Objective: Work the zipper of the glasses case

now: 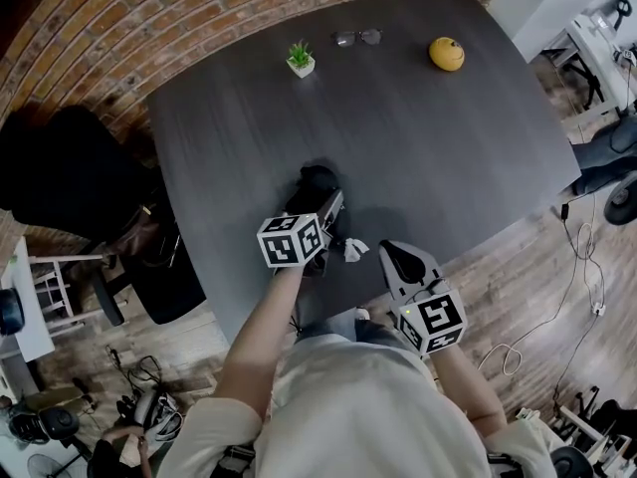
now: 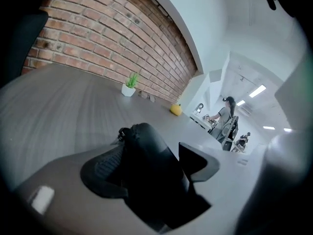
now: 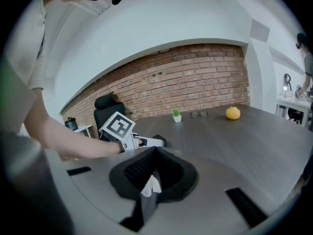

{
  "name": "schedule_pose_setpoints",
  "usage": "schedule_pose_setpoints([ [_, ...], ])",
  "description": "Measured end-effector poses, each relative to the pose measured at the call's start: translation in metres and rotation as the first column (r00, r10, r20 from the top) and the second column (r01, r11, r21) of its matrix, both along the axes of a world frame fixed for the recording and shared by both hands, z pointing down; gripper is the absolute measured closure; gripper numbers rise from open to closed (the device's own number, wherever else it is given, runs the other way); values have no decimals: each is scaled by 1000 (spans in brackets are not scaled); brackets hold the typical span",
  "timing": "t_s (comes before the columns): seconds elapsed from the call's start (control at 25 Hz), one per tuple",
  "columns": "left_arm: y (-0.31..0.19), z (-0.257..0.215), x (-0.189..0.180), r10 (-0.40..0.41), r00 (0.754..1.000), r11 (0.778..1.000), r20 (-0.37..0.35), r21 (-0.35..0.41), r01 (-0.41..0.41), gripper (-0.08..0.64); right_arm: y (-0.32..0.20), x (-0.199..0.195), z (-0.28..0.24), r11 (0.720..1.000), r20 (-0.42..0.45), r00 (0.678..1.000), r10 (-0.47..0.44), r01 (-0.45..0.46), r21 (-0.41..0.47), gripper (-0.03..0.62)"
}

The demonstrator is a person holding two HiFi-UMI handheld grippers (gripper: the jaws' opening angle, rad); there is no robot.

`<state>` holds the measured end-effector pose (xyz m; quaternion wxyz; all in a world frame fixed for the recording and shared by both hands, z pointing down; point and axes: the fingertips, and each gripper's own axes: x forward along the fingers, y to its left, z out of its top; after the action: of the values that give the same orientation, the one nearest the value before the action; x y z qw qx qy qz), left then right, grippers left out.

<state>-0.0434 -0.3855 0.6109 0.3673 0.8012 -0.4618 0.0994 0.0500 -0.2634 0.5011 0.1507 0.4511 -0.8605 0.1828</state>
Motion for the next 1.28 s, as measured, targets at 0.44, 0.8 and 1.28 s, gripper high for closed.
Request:
schedule_pose_setpoints([
  [0.44,7,-11,-24,-21,994,999,105,44,17,215,17,-7,-6,999,-18,999,-38,39,33,589],
  [0.8,53,-78,-15,-20,996,982,86,191,3,229,59,-3,-21,995,-15,999,-47,48,86,589],
  [1.28,186,-144,-9,-51,990,947,131,320,6,430,136,11,-55,979,-3,999,-47,46,198,589],
])
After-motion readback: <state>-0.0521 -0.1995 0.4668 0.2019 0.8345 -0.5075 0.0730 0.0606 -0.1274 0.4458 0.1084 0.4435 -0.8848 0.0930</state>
